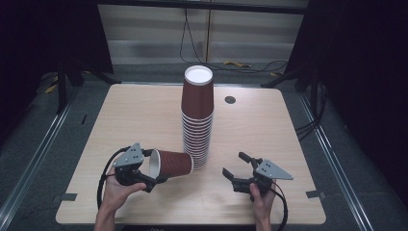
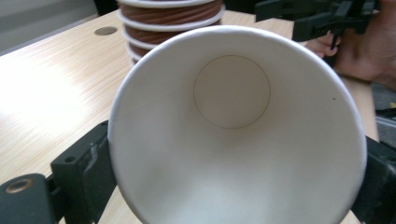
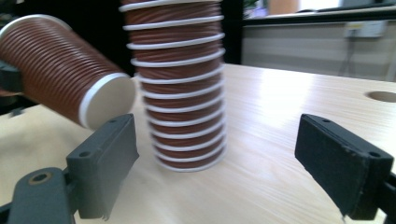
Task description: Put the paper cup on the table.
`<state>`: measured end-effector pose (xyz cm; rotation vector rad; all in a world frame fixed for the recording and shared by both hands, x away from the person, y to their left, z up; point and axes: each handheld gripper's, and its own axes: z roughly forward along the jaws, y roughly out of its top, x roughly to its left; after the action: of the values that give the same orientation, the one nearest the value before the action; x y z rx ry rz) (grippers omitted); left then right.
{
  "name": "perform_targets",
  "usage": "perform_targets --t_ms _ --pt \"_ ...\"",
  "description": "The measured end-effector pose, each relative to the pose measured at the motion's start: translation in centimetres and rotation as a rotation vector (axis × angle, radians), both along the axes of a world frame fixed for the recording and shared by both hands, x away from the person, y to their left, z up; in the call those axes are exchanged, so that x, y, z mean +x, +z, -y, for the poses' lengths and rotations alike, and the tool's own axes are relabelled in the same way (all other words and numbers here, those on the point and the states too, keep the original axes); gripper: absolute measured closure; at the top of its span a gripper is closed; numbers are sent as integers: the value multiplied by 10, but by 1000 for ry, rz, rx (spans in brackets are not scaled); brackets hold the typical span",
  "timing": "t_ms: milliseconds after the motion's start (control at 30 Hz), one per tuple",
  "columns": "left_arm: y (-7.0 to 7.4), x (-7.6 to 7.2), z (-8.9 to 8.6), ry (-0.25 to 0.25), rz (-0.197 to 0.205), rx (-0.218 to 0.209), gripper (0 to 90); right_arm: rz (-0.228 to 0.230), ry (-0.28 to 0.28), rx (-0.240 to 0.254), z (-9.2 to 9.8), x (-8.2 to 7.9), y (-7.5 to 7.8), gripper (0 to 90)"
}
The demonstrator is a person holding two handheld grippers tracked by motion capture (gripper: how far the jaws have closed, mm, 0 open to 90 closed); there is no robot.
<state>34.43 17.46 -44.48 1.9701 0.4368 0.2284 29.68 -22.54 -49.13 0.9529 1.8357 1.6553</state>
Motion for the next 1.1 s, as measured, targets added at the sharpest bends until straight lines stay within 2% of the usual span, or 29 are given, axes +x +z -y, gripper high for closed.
perform_targets --t_ms 33,133,300,400,433,500,600,633,700,767,967,1000,1100 --pt "0 3 -3 9 -1 18 74 -1 -38 16 3 -1 -4 126" --pt "0 5 -6 16 -6 30 74 6 -63 17 6 -3 -7 129" --pt "2 7 -14 39 -19 78 74 19 -109 -2 10 -4 -9 131" --pt "4 7 -15 51 -25 97 74 26 -113 -2 10 -4 -10 131" --pt "6 9 -16 63 -26 116 74 28 -112 -18 10 -4 -9 131" --pt "7 10 -16 76 -29 116 74 34 -111 -17 9 -5 -9 130" --pt "10 16 -15 87 -26 155 74 45 -107 -27 8 -6 -10 131" --pt "12 17 -16 93 -24 162 74 68 -108 -35 7 -8 -10 131" --pt "14 19 -17 102 -31 162 74 81 -107 -35 7 -10 -10 130" --pt "16 21 -18 111 -35 175 73 117 -117 -12 9 -13 -12 126" --pt "20 35 -21 145 -79 244 72 141 -127 -12 8 -16 -12 126" --pt "22 40 -24 150 -93 225 72 148 -128 -16 8 -17 -12 126" --pt "24 47 -28 163 -105 230 72 162 -124 -5 9 -18 -13 126"
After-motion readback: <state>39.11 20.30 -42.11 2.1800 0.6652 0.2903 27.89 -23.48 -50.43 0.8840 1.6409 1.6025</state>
